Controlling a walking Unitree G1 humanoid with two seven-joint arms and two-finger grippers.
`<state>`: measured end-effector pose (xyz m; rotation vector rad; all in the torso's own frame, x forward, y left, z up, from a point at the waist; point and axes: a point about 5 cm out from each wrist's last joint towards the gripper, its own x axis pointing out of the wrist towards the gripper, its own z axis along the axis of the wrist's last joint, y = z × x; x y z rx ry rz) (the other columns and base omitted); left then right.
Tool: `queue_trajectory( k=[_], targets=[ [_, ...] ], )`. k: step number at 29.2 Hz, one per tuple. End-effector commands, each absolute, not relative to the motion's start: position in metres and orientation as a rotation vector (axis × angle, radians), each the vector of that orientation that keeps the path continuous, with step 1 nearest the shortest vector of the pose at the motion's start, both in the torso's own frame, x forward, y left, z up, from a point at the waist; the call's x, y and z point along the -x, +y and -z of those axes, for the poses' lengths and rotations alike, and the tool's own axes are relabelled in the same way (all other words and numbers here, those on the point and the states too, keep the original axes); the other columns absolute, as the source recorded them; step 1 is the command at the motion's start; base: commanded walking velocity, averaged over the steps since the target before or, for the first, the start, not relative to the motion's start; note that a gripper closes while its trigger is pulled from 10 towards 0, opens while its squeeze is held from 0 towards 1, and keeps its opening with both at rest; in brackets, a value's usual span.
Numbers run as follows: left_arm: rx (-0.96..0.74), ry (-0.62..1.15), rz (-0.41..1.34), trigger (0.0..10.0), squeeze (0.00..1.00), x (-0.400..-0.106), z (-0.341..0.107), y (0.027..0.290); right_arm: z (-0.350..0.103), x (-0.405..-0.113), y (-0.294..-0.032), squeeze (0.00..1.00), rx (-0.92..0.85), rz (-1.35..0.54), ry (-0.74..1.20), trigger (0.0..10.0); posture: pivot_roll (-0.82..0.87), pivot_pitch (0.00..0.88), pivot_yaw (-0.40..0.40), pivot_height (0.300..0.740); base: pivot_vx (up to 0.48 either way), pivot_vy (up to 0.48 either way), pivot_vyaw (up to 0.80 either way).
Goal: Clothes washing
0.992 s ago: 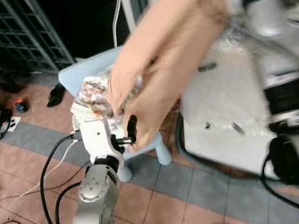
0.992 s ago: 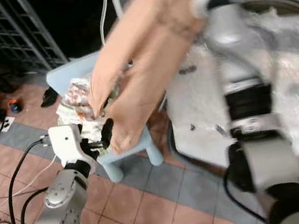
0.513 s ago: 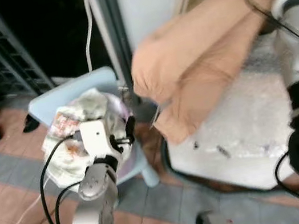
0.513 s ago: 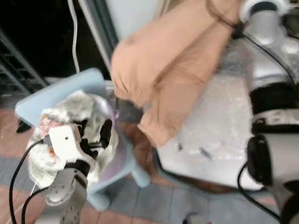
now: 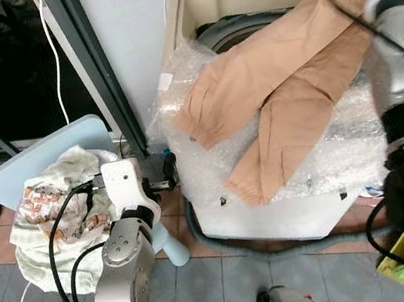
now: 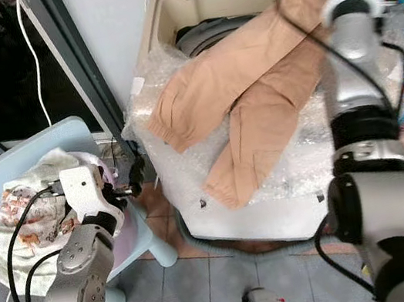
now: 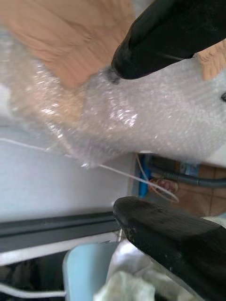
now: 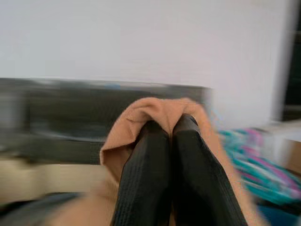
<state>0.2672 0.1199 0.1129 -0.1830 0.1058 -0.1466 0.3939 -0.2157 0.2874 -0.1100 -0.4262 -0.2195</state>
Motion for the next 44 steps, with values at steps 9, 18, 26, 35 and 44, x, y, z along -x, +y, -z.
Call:
queue_trajectory(
  k=[9,18,26,35,44],
  targets=[
    [0.187,0.106,0.136,10.0,0.00,-0.267,-0.113,0.121,-0.284,-0.392,-0.186,0.00,0.143,-0.013,-0.441,10.0,-0.02,0.062,0.043,0.740,0.467,0.000,0.00],
    [0.184,0.108,0.130,10.0,0.00,-0.268,-0.112,0.120,-0.250,-0.402,-0.160,0.00,0.289,-0.241,-0.187,10.0,-0.02,0.054,0.031,0.740,0.318,0.000,0.00],
    [0.184,0.107,0.115,10.0,0.00,-0.268,-0.111,0.120,-0.267,-0.409,-0.130,0.00,0.312,-0.439,-0.118,10.0,-0.02,0.051,0.029,0.740,0.000,0.000,0.00],
    [0.179,0.114,0.099,10.0,0.00,-0.269,-0.110,0.119,-0.460,-0.366,-0.173,0.00,0.269,0.017,-0.973,10.0,-0.03,0.053,0.020,0.740,0.000,0.000,0.00],
    [0.174,0.121,0.073,10.0,0.00,-0.270,-0.109,0.121,-0.421,-0.375,-0.182,0.00,0.536,0.157,-0.928,10.0,-0.03,0.068,0.016,0.740,0.000,0.000,0.00]
  ],
)
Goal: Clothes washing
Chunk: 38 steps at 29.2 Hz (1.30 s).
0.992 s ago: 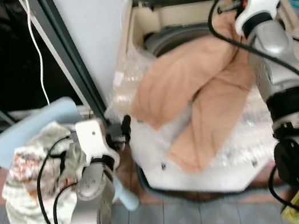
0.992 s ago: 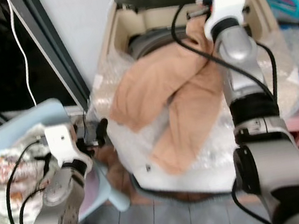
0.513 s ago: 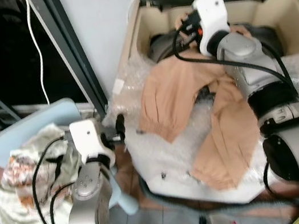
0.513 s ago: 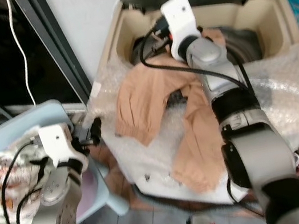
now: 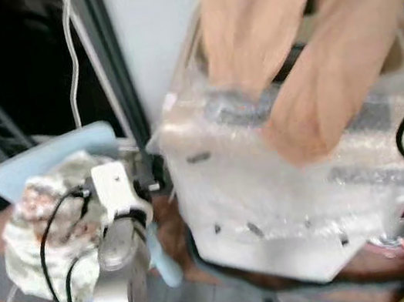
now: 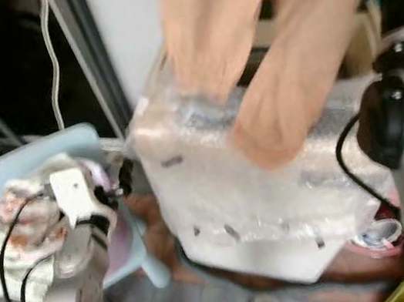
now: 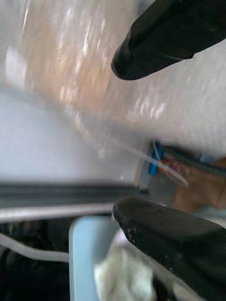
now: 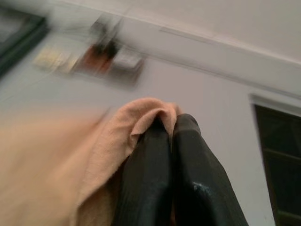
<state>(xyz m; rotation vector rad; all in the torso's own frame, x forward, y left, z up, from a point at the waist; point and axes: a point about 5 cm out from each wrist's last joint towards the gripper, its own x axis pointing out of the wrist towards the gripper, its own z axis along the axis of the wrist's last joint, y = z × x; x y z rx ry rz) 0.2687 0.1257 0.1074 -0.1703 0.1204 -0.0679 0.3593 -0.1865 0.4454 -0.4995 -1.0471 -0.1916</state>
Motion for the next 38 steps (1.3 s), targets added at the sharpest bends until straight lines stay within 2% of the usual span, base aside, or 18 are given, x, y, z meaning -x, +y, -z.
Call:
queue_trajectory(
  k=[1,2,3,4,5,6,8,9,10,11,12,21,26,30,32,36,37,38],
  targets=[
    [0.171,0.120,0.079,10.0,0.00,-0.270,-0.109,0.120,-0.386,-0.387,-0.178,0.00,0.504,0.080,-0.817,10.0,-0.03,0.070,0.017,0.740,0.000,0.000,0.00],
    [0.169,0.120,0.081,10.0,0.00,-0.270,-0.109,0.119,-0.362,-0.393,-0.175,0.00,0.484,0.028,-0.730,10.0,-0.03,0.070,0.017,0.740,0.000,0.000,0.00],
    [0.169,0.120,0.081,10.0,0.00,-0.270,-0.109,0.119,-0.362,-0.393,-0.175,0.00,0.484,0.028,-0.730,10.0,-0.03,0.070,0.017,0.740,0.000,0.000,0.00],
    [0.168,0.121,0.081,10.0,0.00,-0.270,-0.110,0.119,-0.307,-0.402,-0.167,0.00,0.446,-0.073,-0.531,10.0,-0.03,0.074,0.023,0.740,0.000,0.000,0.00],
    [0.169,0.121,0.080,10.0,0.00,-0.269,-0.110,0.120,-0.284,-0.402,-0.164,0.00,0.412,-0.114,-0.446,10.0,-0.03,0.074,0.023,0.740,0.000,0.000,0.00],
    [0.169,0.121,0.080,10.0,0.00,-0.269,-0.110,0.120,-0.284,-0.402,-0.164,0.00,0.412,-0.114,-0.446,10.0,-0.03,0.074,0.023,0.740,0.000,0.000,0.00],
    [0.170,0.123,0.079,10.0,0.00,-0.269,-0.109,0.120,-0.242,-0.397,-0.158,0.00,0.387,-0.194,-0.287,10.0,-0.03,0.076,0.028,0.740,0.000,0.000,0.00],
    [0.170,0.123,0.079,10.0,0.00,-0.269,-0.109,0.120,-0.242,-0.397,-0.158,0.00,0.387,-0.194,-0.287,10.0,-0.03,0.076,0.028,0.740,0.000,0.000,0.00],
    [0.171,0.125,0.083,10.0,0.00,-0.269,-0.109,0.120,-0.223,-0.391,-0.156,0.01,0.360,-0.233,-0.210,10.0,-0.04,0.075,0.032,0.740,0.000,0.000,0.00],
    [0.171,0.127,0.087,10.0,0.00,-0.270,-0.109,0.120,-0.214,-0.387,-0.155,0.88,0.327,-0.248,-0.178,10.0,-0.04,0.075,0.032,0.740,0.000,0.000,0.00],
    [0.171,0.128,0.090,10.0,0.00,-0.270,-0.109,0.120,-0.212,-0.383,-0.155,1.00,0.292,-0.257,-0.176,10.0,-0.04,0.073,0.032,0.740,0.000,0.000,0.00],
    [0.151,0.125,0.095,10.0,0.00,-0.271,-0.109,0.119,-0.244,-0.378,-0.159,1.00,0.257,-0.273,-0.341,10.0,-0.04,0.062,0.034,0.740,0.000,0.000,0.00],
    [0.154,0.122,0.069,10.0,0.00,-0.270,-0.108,0.122,-0.269,-0.355,-0.183,1.00,0.379,-0.161,-0.494,10.0,-0.04,0.055,0.025,0.740,0.000,0.000,0.00],
    [0.155,0.126,0.069,10.0,0.00,-0.269,-0.107,0.123,-0.264,-0.346,-0.192,1.00,0.427,-0.110,-0.501,10.0,-0.04,0.052,0.026,0.740,0.000,0.000,0.00],
    [0.152,0.134,0.079,10.0,0.00,-0.268,-0.105,0.121,-0.239,-0.327,-0.204,1.00,0.433,-0.013,-0.441,10.0,-0.05,0.049,0.030,0.740,0.000,0.000,0.00],
    [0.149,0.138,0.084,10.0,0.00,-0.268,-0.104,0.120,-0.218,-0.309,-0.211,1.00,0.446,0.046,-0.376,10.0,-0.05,0.049,0.034,0.740,0.000,0.000,0.00],
    [0.148,0.140,0.088,10.0,0.00,-0.268,-0.104,0.120,-0.207,-0.300,-0.213,0.81,0.444,0.061,-0.341,10.0,-0.05,0.049,0.036,0.740,0.000,0.000,0.00],
    [0.148,0.140,0.088,10.0,0.00,-0.268,-0.104,0.120,-0.207,-0.300,-0.213,0.81,0.444,0.061,-0.341,10.0,-0.05,0.049,0.036,0.740,0.000,0.000,0.00]
  ],
)
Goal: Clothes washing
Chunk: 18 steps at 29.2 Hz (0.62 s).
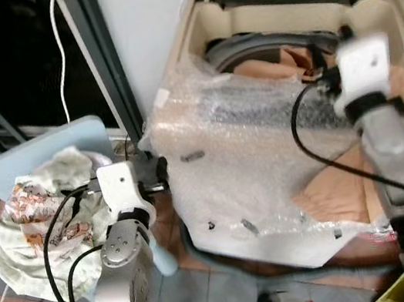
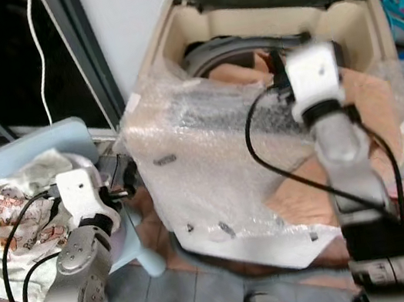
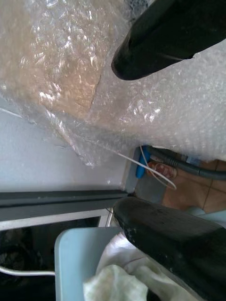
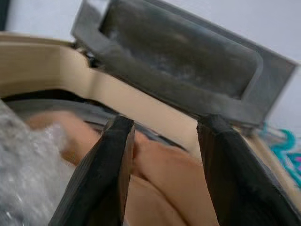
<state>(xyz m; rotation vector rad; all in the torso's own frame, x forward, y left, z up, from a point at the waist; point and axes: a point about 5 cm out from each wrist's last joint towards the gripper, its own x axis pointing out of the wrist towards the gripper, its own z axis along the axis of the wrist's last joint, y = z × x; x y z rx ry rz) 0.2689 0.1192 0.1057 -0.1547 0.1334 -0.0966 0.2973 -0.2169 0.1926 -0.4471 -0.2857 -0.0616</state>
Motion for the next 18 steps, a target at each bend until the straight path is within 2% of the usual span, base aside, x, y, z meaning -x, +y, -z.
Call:
queue_trajectory(
  k=[1,2,4,5,6,7,11,17,18],
  targets=[
    [0.145,0.144,0.096,10.0,0.00,-0.267,-0.103,0.119,-0.190,-0.286,-0.221,0.05,0.459,0.104,-0.269,10.0,-0.06,0.051,0.041,0.740,0.000,0.000,0.00],
    [0.142,0.150,0.109,10.0,0.00,-0.266,-0.103,0.119,-0.163,-0.262,-0.238,0.00,0.494,0.193,-0.141,10.0,-0.06,0.059,0.043,0.740,0.000,0.000,0.00],
    [0.141,0.151,0.113,10.0,0.00,-0.267,-0.103,0.118,-0.151,-0.251,-0.248,0.00,0.524,0.242,-0.077,10.0,-0.06,0.059,0.043,0.740,0.000,0.000,0.00],
    [0.141,0.152,0.115,10.0,0.00,-0.267,-0.103,0.118,-0.146,-0.247,-0.252,0.00,0.531,0.257,-0.051,8.5,-0.06,0.063,0.046,0.740,0.000,0.000,0.00],
    [0.141,0.153,0.116,10.0,0.00,-0.267,-0.103,0.118,-0.143,-0.244,-0.253,0.00,0.534,0.266,-0.036,8.5,-0.06,0.063,0.046,0.740,0.000,0.000,0.00],
    [0.140,0.155,0.119,10.0,0.00,-0.267,-0.102,0.118,-0.138,-0.240,-0.255,0.00,0.528,0.275,-0.005,0.0,-0.06,0.066,0.048,0.740,0.000,0.000,0.00],
    [0.132,0.163,0.132,10.0,0.00,-0.266,-0.101,0.116,-0.126,-0.240,-0.258,0.00,0.463,0.322,0.107,0.0,-0.06,0.072,0.050,0.740,0.000,0.000,0.00],
    [0.130,0.164,0.122,10.0,0.00,-0.264,-0.102,0.118,-0.129,-0.249,-0.253,0.00,0.415,0.311,0.115,0.0,-0.05,0.072,0.044,0.740,0.000,0.000,0.00],
    [0.131,0.165,0.119,10.0,0.00,-0.264,-0.101,0.118,-0.131,-0.255,-0.250,0.00,0.356,0.296,0.099,0.0,-0.05,0.072,0.042,0.740,0.000,0.000,0.00]
  ],
)
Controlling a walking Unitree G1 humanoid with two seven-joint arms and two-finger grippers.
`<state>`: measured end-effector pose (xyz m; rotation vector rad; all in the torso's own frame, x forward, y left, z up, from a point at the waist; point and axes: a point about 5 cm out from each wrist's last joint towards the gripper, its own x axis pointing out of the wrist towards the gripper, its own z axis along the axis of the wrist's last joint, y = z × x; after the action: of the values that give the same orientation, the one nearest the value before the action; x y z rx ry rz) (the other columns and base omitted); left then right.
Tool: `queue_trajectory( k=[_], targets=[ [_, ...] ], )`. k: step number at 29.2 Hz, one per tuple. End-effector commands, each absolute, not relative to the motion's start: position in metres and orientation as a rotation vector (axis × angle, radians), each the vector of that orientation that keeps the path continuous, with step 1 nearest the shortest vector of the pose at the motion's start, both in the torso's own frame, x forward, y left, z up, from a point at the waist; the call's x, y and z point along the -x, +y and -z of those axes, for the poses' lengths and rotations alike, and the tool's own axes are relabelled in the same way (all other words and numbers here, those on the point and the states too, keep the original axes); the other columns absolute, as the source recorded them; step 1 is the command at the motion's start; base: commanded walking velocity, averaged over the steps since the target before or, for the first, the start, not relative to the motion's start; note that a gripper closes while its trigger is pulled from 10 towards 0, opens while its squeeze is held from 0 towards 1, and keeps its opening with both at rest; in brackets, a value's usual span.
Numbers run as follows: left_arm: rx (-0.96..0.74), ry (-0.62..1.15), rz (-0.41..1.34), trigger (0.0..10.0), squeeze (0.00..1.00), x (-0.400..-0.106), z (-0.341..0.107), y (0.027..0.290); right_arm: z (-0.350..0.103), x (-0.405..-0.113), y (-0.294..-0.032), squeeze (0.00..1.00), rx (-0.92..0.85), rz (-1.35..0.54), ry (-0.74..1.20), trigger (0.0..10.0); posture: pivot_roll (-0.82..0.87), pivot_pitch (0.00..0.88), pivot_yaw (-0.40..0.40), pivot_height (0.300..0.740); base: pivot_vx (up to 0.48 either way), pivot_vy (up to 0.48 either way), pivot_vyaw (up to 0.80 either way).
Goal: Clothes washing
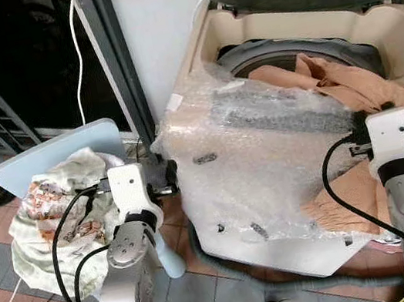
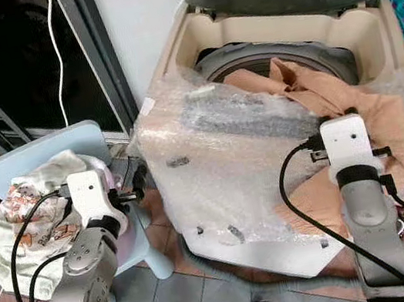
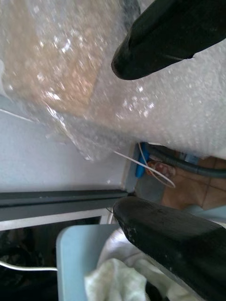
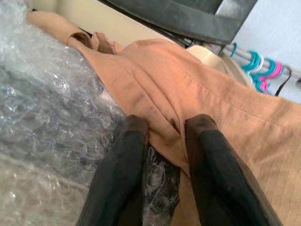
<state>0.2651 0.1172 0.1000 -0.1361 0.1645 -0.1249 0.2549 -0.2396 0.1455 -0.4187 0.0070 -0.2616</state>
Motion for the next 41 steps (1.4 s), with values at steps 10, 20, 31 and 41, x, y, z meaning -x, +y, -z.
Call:
queue_trajectory(
  k=[10,20,31,41],
  targets=[
    [0.134,0.159,0.111,10.0,0.00,-0.266,-0.103,0.118,-0.175,-0.297,-0.224,0.00,0.162,0.120,-0.103,0.0,-0.04,0.071,0.038,0.740,0.000,0.000,0.00],
    [0.138,0.154,0.098,10.0,0.00,-0.268,-0.103,0.119,-0.204,-0.323,-0.214,0.00,0.092,0.008,-0.196,0.0,-0.05,0.066,0.031,0.740,0.000,0.000,0.00],
    [0.079,0.116,0.148,10.0,0.00,-0.263,-0.109,0.122,-0.234,-0.319,-0.232,1.00,0.259,0.141,-0.321,10.0,-0.04,0.051,0.017,0.740,0.000,0.000,0.00],
    [0.056,0.071,0.133,10.0,0.00,-0.268,-0.121,0.132,-0.198,-0.292,-0.193,0.84,0.221,0.038,-0.215,10.0,-0.05,0.069,0.045,0.740,0.000,0.000,0.00]
  ],
)
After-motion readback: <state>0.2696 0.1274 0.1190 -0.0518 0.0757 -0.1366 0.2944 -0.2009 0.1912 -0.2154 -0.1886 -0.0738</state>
